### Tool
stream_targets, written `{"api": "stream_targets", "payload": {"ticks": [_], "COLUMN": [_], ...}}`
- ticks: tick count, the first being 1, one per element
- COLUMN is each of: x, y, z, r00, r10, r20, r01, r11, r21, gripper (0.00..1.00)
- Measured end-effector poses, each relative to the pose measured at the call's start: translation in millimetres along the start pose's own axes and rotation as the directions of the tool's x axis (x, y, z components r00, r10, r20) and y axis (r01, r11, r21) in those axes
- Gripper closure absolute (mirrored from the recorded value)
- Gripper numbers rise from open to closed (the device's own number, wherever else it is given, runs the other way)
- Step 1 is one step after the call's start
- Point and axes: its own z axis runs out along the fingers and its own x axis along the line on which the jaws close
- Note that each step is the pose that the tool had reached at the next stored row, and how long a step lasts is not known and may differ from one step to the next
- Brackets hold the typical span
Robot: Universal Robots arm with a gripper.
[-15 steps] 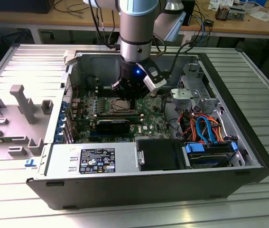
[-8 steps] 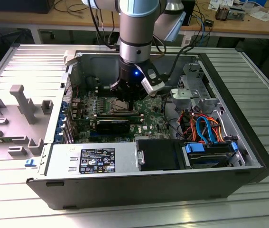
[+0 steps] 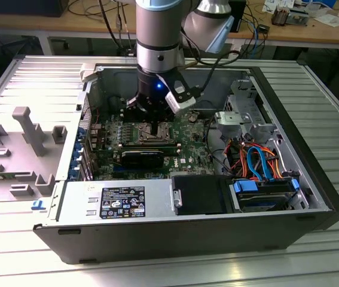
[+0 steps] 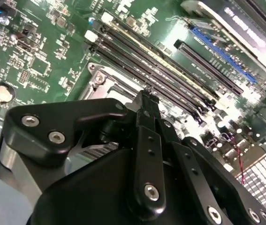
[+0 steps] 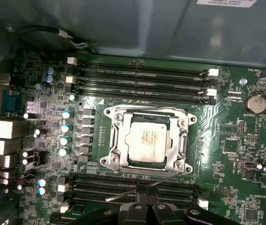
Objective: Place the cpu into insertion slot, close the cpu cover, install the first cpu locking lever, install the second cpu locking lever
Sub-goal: 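Install the second cpu locking lever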
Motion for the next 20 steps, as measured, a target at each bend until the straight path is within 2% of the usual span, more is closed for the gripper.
{"api": "stream_targets", "payload": {"ticks": [3, 5, 8, 12, 17, 18, 19, 20], "x": [13.4, 20.7, 21.7, 21.8, 20.7, 20.9, 20.8, 20.8], "y": [-8.4, -9.8, -9.7, -10.0, -9.4, -9.3, -9.2, -9.6], "z": [0.4, 0.8, 1.1, -7.7, -7.1, -5.7, -4.9, -4.8], "r00": [1.0, 0.9998, 0.9997, 0.9998, 0.9997, 0.9997, 0.9997, 0.9997], "r10": [-0.001, -0.018, -0.022, -0.022, -0.023, -0.024, -0.024, -0.024], "r20": [0.0, 0.0006, 0.0011, 0.0011, 0.0013, 0.0017, 0.0049, 0.0072], "r01": [0.001, 0.018, 0.022, 0.022, 0.023, 0.024, 0.024, 0.024], "r11": [1.0, 0.9998, 0.9997, 0.9997, 0.9997, 0.9997, 0.999, 0.998], "r21": [-0.0005, -0.0014, -0.0044, -0.0047, -0.0059, -0.0105, -0.0379, -0.0582], "gripper": [0.89, 0.89, 0.89, 0.89, 0.89, 0.89, 0.89, 0.89]}}
